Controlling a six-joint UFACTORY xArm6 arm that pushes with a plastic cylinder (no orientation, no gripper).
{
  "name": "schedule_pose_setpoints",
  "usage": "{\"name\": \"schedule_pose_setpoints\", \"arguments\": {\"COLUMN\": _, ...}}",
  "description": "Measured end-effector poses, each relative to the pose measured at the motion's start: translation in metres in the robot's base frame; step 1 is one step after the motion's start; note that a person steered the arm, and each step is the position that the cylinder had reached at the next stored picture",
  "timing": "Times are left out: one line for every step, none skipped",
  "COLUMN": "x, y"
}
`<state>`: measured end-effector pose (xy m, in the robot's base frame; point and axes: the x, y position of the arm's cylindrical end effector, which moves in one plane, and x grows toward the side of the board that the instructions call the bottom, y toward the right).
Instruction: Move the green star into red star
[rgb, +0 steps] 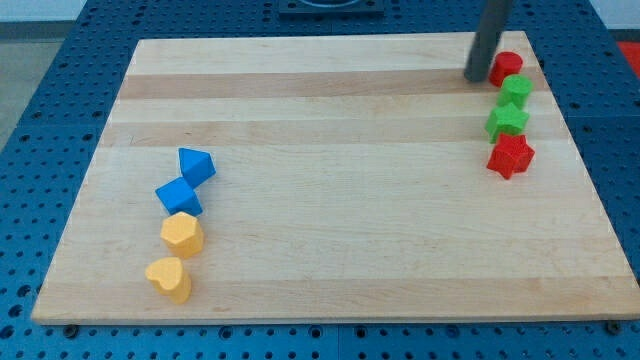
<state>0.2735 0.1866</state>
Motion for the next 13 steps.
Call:
{"name": "schedule_pose_setpoints", "arguments": {"x": 0.003, "y": -0.001}}
{"name": "schedule_pose_setpoints", "arguments": {"x": 0.044, "y": -0.001}}
{"name": "schedule_pose_setpoints", "arguments": {"x": 0.063, "y": -0.001}}
{"name": "schedule_pose_setpoints", "arguments": {"x": 0.086, "y": -0.001}}
{"name": "schedule_pose_setpoints", "arguments": {"x": 0.097, "y": -0.001}}
{"name": "schedule_pose_setpoints", "arguments": {"x": 0.112, "y": -0.001}}
{"name": "schedule_pose_setpoints", "arguments": {"x": 0.112, "y": -0.001}}
{"name": "schedule_pose_setpoints", "arguments": {"x": 0.112, "y": 0.012}}
{"name": "schedule_pose_setpoints", "arguments": {"x": 0.112, "y": 0.014}}
{"name": "schedule_pose_setpoints", "arguments": {"x": 0.112, "y": 0.014}}
{"name": "schedule_pose_setpoints", "arguments": {"x": 0.115, "y": -0.027}}
{"name": "schedule_pose_setpoints", "arguments": {"x": 0.124, "y": -0.036}}
{"name": "schedule_pose_setpoints", "arguments": {"x": 0.154, "y": -0.036}}
